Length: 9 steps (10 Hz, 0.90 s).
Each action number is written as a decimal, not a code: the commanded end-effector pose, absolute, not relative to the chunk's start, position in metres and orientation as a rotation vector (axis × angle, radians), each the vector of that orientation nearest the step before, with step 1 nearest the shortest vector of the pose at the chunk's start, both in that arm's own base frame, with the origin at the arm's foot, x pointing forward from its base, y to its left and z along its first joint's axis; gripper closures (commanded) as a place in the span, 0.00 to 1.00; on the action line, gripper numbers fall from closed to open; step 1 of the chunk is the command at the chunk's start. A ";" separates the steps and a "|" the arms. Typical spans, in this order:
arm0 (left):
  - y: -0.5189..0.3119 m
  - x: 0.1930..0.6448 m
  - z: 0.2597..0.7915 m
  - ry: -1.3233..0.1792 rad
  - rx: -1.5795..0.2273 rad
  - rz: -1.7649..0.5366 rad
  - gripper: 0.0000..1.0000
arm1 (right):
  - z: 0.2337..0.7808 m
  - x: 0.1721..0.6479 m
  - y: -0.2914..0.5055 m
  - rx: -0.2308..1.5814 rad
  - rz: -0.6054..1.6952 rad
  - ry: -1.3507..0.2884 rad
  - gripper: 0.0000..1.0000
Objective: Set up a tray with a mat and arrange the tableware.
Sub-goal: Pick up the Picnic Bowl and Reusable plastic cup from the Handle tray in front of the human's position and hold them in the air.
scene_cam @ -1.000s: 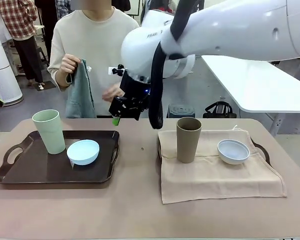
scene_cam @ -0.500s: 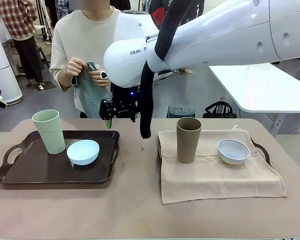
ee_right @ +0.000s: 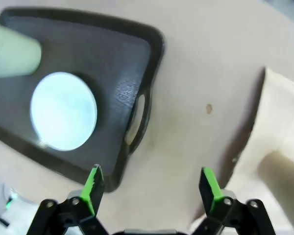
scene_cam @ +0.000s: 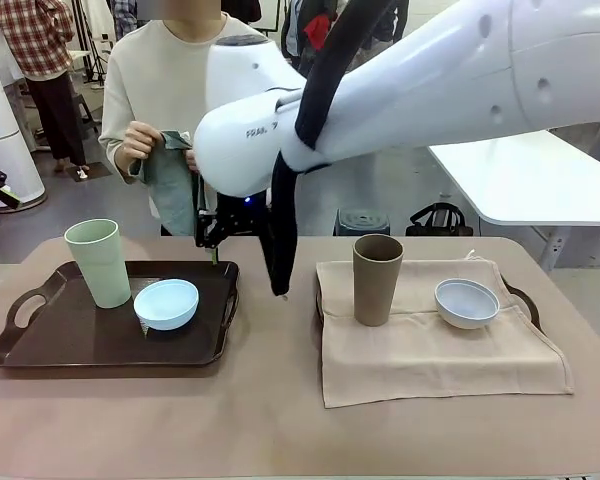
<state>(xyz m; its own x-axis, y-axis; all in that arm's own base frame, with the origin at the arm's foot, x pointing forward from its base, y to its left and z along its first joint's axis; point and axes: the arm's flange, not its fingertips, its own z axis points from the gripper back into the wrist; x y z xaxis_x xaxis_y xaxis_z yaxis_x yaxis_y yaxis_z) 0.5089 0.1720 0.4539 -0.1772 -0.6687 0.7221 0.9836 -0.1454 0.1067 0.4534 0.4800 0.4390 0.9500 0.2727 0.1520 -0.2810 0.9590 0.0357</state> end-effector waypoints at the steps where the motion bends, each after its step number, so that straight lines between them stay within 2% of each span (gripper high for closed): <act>1: 0.156 0.507 0.440 -0.704 -0.567 -1.542 0.00 | 0.427 0.459 0.512 0.006 0.145 -0.115 0.00; 4: 0.153 0.522 0.421 -0.691 -0.569 -1.483 0.00 | 0.403 0.462 0.526 0.097 0.131 -0.075 0.00; 9: 0.148 0.542 0.400 -0.665 -0.619 -1.427 0.00 | 0.384 0.466 0.542 0.155 0.285 -0.055 0.00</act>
